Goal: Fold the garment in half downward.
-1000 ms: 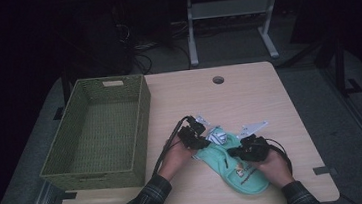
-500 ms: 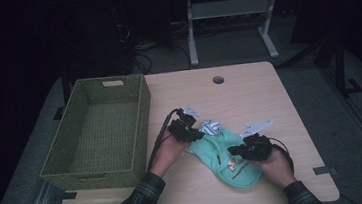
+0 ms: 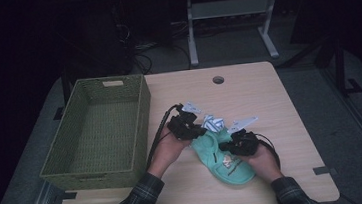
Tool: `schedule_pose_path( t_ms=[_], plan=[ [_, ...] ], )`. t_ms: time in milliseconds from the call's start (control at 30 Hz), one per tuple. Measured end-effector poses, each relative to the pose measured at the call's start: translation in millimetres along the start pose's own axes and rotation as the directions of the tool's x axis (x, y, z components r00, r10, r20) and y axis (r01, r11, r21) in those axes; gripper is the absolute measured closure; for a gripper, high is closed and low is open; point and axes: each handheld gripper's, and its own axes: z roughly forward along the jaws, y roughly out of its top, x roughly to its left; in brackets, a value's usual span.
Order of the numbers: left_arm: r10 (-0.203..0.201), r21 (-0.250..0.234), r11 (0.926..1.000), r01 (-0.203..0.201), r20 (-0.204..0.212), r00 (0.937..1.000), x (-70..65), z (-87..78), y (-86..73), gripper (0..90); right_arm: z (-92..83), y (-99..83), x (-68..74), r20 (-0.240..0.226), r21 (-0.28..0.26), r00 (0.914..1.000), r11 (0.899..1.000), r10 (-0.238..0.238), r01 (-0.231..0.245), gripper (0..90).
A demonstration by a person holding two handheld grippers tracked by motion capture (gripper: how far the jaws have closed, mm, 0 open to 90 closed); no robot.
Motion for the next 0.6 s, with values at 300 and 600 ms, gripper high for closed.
schedule_pose_path(
  t_ms=[300, 600],
  plan=[
    [-0.006, -0.028, 0.9996, 0.005, -0.019, 0.9998, 3.5, -13.0, 1.2, 80.9, 14.8, 13.9, -0.9, -0.026, -0.032, 0.9996, 0.999, 0.007, -0.008, 90.0],
    [-0.031, -0.041, 0.9988, 0.027, -0.092, 0.9952, 20.3, -27.3, -3.6, 80.9, -34.4, -10.6, -3.9, 0.01, -0.022, 0.9999, 1.0, 0.005, -0.004, 90.0]
  ],
)
